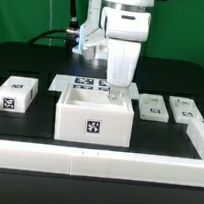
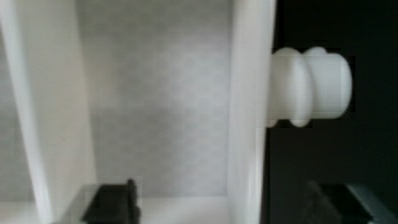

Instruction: Assemble cabinet

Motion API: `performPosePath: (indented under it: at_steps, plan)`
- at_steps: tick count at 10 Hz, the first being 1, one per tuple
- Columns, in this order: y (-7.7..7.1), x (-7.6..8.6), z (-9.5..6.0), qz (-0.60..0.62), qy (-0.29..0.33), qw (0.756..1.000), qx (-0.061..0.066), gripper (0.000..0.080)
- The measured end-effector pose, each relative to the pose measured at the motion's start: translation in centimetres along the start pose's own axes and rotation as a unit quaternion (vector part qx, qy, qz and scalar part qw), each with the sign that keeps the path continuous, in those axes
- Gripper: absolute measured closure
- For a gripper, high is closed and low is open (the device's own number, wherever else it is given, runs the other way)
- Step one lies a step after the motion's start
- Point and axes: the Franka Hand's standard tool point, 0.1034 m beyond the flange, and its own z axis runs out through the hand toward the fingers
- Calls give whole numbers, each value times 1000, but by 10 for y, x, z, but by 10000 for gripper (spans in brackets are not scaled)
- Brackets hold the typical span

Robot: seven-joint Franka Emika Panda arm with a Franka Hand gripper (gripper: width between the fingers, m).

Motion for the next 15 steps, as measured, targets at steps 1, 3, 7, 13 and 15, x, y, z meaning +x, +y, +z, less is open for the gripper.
performPosePath:
  at_steps: [1,3,7,13,15]
  plan:
    - [-1,0,0,0,0,1000,1,592]
    - [2,-1,3,1,3,1000,-7,767]
    - [3,-1,2,2,3,1000,-8,767]
    - [36,27,0,-5,6,1000,-10,767]
    - [43,42,-1,14,9,1000,-15,767]
